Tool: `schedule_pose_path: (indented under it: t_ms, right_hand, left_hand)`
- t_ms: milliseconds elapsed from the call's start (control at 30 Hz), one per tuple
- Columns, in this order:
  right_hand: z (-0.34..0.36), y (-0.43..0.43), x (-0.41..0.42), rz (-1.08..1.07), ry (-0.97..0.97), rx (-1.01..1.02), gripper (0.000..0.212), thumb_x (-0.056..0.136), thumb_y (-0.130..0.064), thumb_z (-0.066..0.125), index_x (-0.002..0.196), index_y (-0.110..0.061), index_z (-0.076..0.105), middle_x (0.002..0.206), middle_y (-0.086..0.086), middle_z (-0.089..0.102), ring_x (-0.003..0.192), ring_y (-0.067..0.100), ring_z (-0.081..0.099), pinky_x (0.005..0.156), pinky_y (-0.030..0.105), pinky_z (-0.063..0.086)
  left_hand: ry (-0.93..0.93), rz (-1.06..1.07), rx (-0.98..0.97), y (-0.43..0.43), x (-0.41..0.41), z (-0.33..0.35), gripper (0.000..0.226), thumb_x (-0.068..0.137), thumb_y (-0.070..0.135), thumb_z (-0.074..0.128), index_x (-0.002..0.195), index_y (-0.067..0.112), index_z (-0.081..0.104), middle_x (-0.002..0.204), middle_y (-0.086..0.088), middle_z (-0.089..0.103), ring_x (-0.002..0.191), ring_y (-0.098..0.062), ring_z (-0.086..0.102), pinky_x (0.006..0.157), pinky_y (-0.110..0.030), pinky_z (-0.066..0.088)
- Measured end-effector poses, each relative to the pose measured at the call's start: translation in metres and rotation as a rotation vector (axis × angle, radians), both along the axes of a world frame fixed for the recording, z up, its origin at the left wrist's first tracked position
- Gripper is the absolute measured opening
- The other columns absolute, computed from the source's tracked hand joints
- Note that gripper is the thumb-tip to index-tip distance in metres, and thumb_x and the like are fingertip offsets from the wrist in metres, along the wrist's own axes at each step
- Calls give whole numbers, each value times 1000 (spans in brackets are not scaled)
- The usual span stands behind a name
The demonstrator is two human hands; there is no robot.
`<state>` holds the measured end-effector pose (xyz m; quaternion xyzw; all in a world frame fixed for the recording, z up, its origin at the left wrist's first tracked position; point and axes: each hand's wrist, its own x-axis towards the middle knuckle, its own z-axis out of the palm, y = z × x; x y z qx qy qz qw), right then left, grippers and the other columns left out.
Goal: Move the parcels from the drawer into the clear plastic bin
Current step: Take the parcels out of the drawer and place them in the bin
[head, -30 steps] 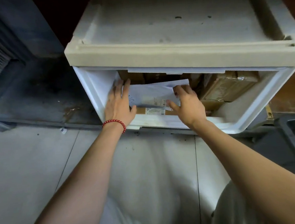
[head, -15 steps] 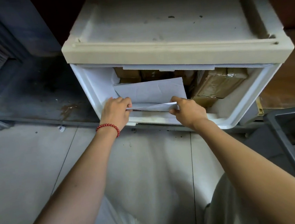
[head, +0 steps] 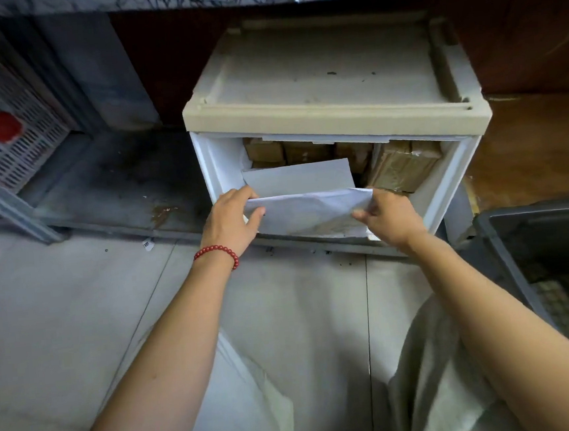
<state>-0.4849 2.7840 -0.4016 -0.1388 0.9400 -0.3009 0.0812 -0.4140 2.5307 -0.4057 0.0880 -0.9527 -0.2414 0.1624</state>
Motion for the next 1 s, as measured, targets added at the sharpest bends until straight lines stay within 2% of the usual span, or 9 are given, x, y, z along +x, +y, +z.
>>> schedule_pose_path:
  t_ms: [100,200,300,367,433,567,767,867,1000]
  right_hand:
    - [11,9,14,-34,3,-138,27,95,-24,56,121,-15,57,93,-1,57,86,18,52,74,25,35]
    - [21,18,27,-71,-48,-279,19,93,-21,54,112,-23,56,91,-4,62,93,23,60,79,32,45]
    - [27,23,36,-102,-81,-356,20,94,-21,54,114,-21,56,100,1,63,101,28,61,91,50,50]
    - [28,25,39,-159,-112,-441,23,95,-21,55,118,-19,54,106,3,63,102,28,62,90,50,52]
    - [28,26,40,-214,-137,-519,21,95,-22,57,115,-18,54,104,2,64,100,26,64,86,46,55]
    - [23,23,42,-288,-159,-570,15,93,-25,61,102,-16,53,92,-2,63,94,24,66,74,36,54]
    - [12,13,46,-357,-229,-626,21,92,-25,64,103,-13,50,107,11,66,91,24,65,80,39,55]
    - [10,10,42,-385,-204,-609,24,91,-27,65,106,-14,50,110,11,65,97,25,65,88,45,54]
    - [8,11,38,-400,-216,-615,49,82,-25,75,121,-14,47,108,6,66,96,22,66,89,42,54]
  left_hand:
    - [81,42,176,10,17,14,13,88,26,65,91,18,55,87,0,60,73,-11,51,55,-7,35]
    - [102,55,363,18,31,23,20,86,30,67,99,24,54,91,-4,65,77,-18,61,55,-10,43]
    - [92,2,514,23,43,31,49,84,29,70,124,30,42,104,6,57,83,-7,58,55,-3,43]
    - [91,-38,559,23,47,39,68,79,28,76,133,32,35,113,10,49,89,-10,58,59,-6,46]
    - [79,-74,509,20,49,47,67,75,29,80,127,39,38,124,9,42,98,-15,59,65,-8,47]
    - [-3,-97,324,12,55,54,47,70,41,80,111,36,58,126,10,36,91,-13,60,78,-18,51]
    - [-156,-211,184,5,65,44,78,49,52,89,119,32,60,133,15,30,123,-8,38,104,-28,35]
    - [-230,-256,82,4,66,41,80,48,48,90,120,35,57,138,14,29,124,-6,32,105,-27,29]
    - [-206,-249,8,4,66,39,42,70,25,82,105,33,61,123,8,47,113,-13,49,97,-25,39]
